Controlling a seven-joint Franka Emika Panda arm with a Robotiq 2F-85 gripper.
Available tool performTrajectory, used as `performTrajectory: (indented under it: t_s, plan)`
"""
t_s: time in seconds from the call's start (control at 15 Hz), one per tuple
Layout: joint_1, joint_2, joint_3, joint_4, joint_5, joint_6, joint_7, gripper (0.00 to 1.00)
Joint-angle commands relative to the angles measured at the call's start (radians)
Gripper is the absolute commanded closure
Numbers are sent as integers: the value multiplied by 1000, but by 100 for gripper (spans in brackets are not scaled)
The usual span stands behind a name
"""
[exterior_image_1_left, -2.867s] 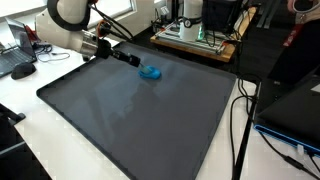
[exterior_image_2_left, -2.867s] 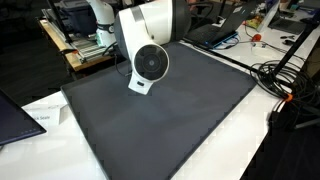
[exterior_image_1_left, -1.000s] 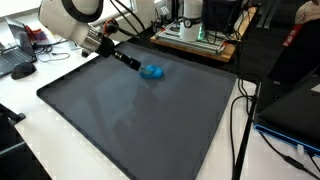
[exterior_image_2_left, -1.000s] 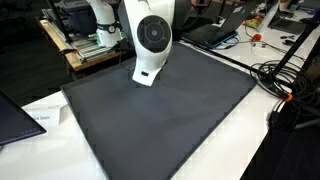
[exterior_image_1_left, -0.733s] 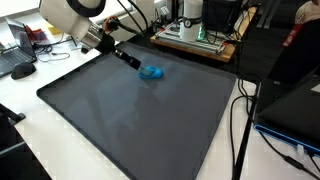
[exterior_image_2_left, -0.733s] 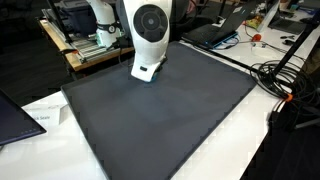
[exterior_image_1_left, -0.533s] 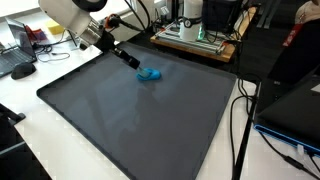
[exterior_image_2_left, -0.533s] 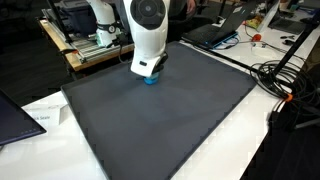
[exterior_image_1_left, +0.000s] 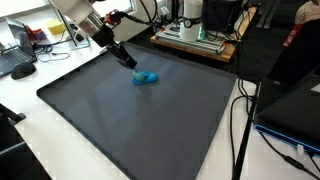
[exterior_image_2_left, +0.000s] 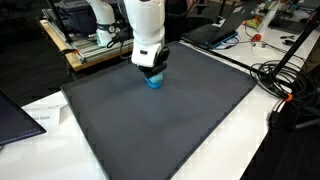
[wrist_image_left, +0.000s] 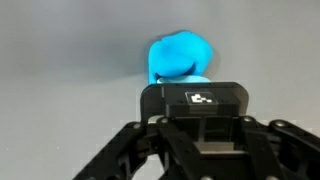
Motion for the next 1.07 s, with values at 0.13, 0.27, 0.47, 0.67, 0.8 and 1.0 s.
performTrajectory:
  t_s: [0.13, 0.27, 0.47, 0.67, 0.8, 1.0]
  plan:
    - [-15, -131, 21, -151, 49, 114, -121, 78]
    - [-12, -171, 18, -188, 60, 148, -129, 78]
    - [-8, -221, 14, -228, 76, 180, -134, 78]
    - [7, -249, 5, -253, 69, 188, -84, 78]
    - [18, -268, 0, -273, 61, 209, -40, 78]
    - [39, -289, -6, -303, 42, 270, 52, 78]
